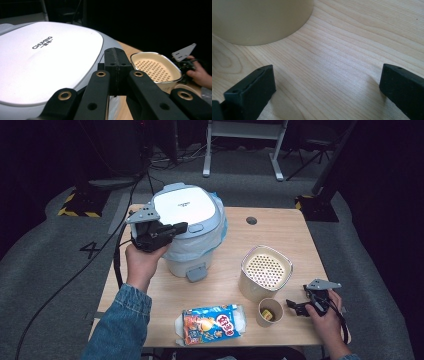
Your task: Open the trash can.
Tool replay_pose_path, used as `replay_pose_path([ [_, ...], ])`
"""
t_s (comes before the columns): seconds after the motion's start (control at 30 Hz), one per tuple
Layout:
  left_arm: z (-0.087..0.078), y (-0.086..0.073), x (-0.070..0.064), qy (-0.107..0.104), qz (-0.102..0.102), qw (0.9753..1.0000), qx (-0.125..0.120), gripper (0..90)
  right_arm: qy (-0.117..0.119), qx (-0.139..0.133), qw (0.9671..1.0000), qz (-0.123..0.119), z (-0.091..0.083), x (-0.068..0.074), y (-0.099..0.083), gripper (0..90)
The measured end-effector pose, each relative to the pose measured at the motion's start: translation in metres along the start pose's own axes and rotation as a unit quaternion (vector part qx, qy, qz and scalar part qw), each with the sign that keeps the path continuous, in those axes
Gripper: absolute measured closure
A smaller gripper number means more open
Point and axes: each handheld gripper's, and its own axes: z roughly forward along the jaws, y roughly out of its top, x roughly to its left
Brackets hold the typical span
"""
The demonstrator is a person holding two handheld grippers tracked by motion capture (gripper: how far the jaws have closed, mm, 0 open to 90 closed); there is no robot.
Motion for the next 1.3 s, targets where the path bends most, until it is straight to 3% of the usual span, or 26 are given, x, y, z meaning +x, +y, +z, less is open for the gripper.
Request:
replay_pose_path([
  [0.5,0.026,0.009,-0.014,0.028,0.034,0.9982,0.04,90.0,0.0,0.0,1.0,-0.001,0.0,0.0,0.0,0.3],
  [0.63,0.029,0.012,-0.021,0.045,0.06,0.9957,0.053,90.0,0.0,0.0,1.0,-0.001,0.0,0.0,0.0,0.3],
  [0.83,0.032,0.015,-0.019,0.046,0.048,0.9963,0.054,90.0,0.0,0.0,1.0,0.0,0.0,0.0,0.0,0.3],
  [1.13,0.035,0.015,-0.023,0.043,0.063,0.9949,0.065,90.0,0.0,0.0,1.0,0.0,0.0,0.0,0.0,0.3],
  [1.2,0.036,0.016,-0.025,0.056,0.073,0.9932,0.071,90.0,0.0,0.0,1.0,0.0,0.0,0.0,0.0,0.3],
  [1.3,0.036,0.015,-0.022,0.046,0.064,0.9946,0.068,90.0,0.0,0.0,1.0,-0.001,0.0,0.0,0.0,0.3],
])
